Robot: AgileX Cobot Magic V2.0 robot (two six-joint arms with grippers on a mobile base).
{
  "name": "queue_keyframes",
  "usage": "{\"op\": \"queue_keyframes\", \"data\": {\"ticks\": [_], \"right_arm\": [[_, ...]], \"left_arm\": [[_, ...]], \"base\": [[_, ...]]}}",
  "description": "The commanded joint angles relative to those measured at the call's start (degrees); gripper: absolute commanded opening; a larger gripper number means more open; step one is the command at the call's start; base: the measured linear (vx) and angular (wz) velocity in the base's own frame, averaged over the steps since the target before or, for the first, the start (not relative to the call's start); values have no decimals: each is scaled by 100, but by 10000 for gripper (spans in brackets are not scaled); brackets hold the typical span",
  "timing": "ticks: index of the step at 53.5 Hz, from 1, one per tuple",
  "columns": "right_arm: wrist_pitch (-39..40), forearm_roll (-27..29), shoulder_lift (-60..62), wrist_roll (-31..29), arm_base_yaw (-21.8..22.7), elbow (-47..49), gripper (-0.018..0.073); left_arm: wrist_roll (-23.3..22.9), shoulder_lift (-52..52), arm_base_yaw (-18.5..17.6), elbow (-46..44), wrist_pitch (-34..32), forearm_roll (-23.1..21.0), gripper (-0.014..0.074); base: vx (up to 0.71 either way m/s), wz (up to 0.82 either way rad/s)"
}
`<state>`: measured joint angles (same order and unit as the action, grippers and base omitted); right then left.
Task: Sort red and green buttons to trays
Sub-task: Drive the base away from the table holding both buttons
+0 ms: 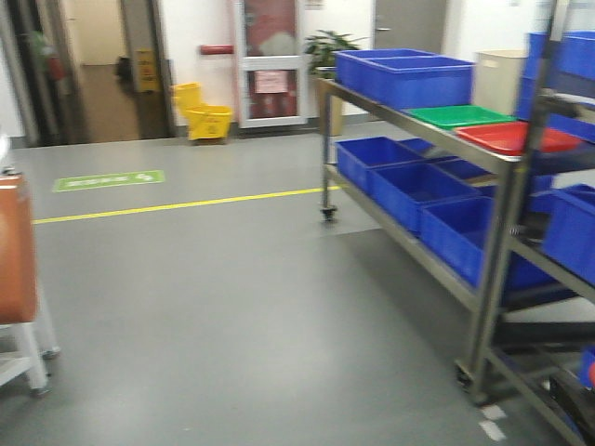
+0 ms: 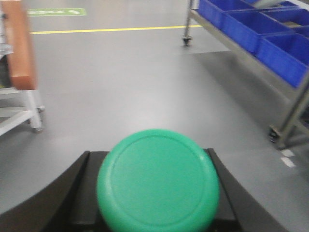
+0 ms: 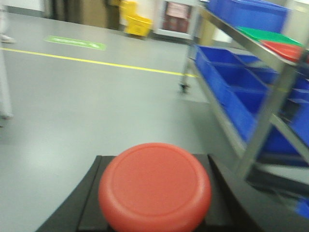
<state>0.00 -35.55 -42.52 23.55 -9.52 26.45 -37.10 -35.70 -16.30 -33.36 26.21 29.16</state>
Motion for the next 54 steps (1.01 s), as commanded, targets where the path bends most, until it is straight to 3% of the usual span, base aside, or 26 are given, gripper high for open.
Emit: {"op": "queue_keyframes", "data": {"ticks": [1,22,54], "right_arm": [[438,-34,23,-15,4,166,-9],[432,-34,23,-15,4,166,-9],[411,-34,23,-15,4,166,-9]], "left_arm": [[-29,7,-9,-182,-396,68,1],[-29,7,-9,-182,-402,68,3],[-29,7,-9,-182,-398,68,5]], "base": [[19,62],[27,38],[46,1]]}}
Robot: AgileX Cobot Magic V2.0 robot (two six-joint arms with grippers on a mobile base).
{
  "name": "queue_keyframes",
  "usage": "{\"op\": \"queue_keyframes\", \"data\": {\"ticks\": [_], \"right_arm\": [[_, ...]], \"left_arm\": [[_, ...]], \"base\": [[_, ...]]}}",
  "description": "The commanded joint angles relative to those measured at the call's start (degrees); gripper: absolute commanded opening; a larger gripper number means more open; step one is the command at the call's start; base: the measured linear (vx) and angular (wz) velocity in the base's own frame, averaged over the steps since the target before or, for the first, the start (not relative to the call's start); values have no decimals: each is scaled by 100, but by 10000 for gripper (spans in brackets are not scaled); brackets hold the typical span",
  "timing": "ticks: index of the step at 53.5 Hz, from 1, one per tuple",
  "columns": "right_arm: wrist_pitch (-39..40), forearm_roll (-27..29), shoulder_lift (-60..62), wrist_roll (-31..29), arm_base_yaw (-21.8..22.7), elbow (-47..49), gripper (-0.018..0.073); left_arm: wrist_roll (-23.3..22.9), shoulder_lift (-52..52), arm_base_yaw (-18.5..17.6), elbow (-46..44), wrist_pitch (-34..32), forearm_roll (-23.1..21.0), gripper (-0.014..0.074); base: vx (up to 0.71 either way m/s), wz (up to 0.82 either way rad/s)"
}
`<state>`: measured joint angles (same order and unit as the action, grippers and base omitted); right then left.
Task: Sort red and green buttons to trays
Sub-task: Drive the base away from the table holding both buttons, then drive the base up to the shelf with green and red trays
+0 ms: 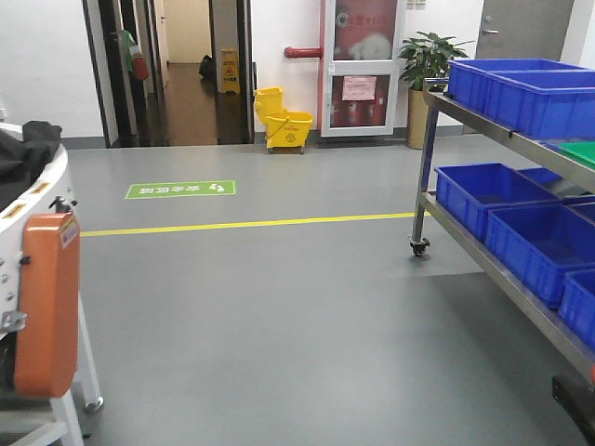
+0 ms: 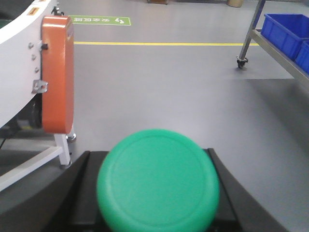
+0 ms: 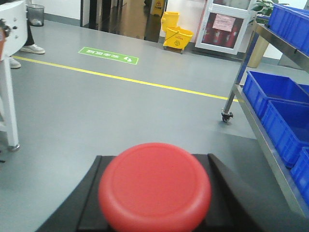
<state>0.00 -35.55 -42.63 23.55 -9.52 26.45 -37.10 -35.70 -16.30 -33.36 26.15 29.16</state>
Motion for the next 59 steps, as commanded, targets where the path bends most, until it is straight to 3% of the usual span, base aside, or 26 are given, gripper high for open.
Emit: {"op": "queue_keyframes", "data": {"ticks": [1,59], "right_arm": [[420,-34,33,-15,4,166,-9],[435,-34,49,-15,4,166,-9]], "left_arm": [[-29,7,-9,-182,-392,68,5],[-29,3,-9,-182,-398,68,5]], "base": [[54,-6],[63,-2]]}}
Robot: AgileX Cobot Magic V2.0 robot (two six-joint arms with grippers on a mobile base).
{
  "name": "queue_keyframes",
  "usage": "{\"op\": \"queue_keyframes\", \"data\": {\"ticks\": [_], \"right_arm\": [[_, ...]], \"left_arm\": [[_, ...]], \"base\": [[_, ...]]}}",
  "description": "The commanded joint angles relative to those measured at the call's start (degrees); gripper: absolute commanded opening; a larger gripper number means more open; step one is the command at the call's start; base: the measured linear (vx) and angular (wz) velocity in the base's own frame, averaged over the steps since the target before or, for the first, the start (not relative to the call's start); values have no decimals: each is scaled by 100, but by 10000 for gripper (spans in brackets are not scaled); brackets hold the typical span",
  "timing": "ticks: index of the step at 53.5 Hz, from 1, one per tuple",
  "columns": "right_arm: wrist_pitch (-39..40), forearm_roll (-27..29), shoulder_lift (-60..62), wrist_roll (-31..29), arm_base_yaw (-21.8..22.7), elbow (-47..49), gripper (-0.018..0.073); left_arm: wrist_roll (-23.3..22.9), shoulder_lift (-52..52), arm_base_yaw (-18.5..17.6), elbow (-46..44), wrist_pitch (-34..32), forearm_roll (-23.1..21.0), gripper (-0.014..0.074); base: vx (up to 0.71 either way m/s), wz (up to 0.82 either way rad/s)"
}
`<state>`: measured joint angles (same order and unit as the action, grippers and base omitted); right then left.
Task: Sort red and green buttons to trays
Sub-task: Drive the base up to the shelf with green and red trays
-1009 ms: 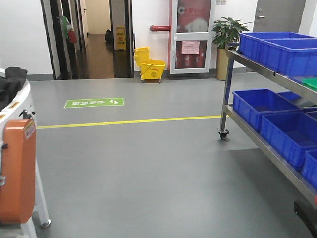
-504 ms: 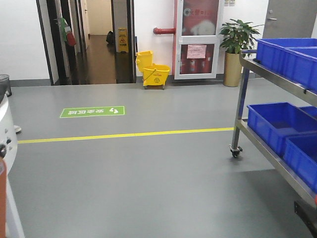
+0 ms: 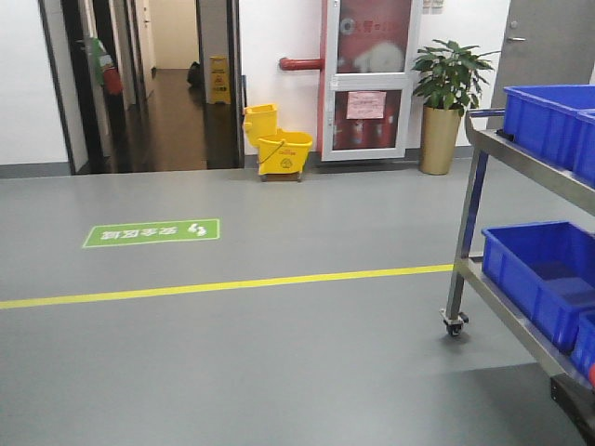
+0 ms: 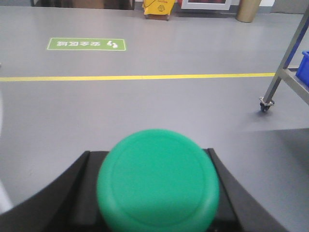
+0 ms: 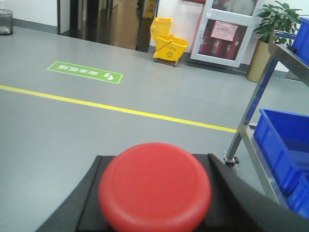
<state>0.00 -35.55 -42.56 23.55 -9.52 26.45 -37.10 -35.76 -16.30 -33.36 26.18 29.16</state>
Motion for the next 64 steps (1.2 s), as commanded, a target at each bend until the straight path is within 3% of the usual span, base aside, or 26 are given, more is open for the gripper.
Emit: {"op": "queue_keyframes", "data": {"ticks": [1,39,64], "right_arm": [[435,-34,42,-15,4,166,-9],[429,-34,19,-15,4,166,-9],[429,-34,4,-15,4,166,-9]], "left_arm": [[-29,8,-9,-182,-401,68,5],[-29,8,-9,-182,-401,68,5],[-29,8,-9,-182,-401,68,5]], "base": [[63,-17],[54,-34],[35,-79]]}}
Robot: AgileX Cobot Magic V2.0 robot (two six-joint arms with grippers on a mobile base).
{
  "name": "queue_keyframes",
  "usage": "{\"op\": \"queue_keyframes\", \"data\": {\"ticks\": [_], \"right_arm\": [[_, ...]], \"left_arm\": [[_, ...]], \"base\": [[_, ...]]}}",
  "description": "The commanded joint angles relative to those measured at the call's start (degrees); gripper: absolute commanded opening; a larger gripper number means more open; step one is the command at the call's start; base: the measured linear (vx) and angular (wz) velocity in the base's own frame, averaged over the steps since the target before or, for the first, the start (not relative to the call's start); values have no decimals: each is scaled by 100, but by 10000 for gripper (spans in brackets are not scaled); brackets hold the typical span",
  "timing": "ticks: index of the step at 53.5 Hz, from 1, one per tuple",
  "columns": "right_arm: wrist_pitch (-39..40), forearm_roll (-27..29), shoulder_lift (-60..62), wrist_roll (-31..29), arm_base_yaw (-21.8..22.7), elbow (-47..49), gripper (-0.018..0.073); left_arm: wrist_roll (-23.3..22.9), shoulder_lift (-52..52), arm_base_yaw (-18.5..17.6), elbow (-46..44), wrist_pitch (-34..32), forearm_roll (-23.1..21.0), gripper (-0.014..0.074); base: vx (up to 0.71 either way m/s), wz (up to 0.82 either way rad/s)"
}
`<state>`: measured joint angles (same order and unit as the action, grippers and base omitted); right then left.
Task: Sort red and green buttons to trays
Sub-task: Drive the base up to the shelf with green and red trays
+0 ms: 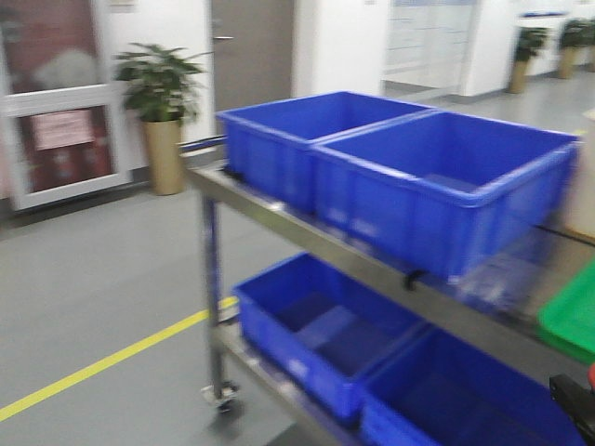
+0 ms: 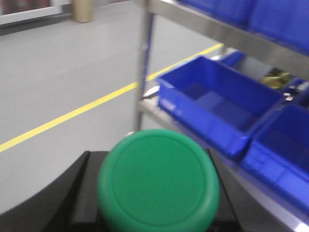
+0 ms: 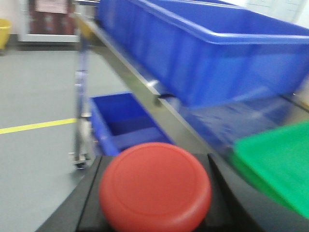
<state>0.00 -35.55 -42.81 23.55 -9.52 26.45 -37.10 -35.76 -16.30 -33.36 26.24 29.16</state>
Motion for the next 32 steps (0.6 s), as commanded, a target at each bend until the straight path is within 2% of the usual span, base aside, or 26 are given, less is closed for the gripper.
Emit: {"op": "queue_keyframes", "data": {"ticks": [1,14,32], "right_arm": [[429,-34,28,-15,4,166,-9],[429,-34,28,-15,4,166,-9],[429,-34,28,-15,4,166,-9]], "left_arm": [[-29,8,-9,-182,-406,68,5],[-29,8,-9,-182,-406,68,5],[-29,8,-9,-182,-406,68,5]], "base": [[28,-93],[27,-85],[24,-60]]}}
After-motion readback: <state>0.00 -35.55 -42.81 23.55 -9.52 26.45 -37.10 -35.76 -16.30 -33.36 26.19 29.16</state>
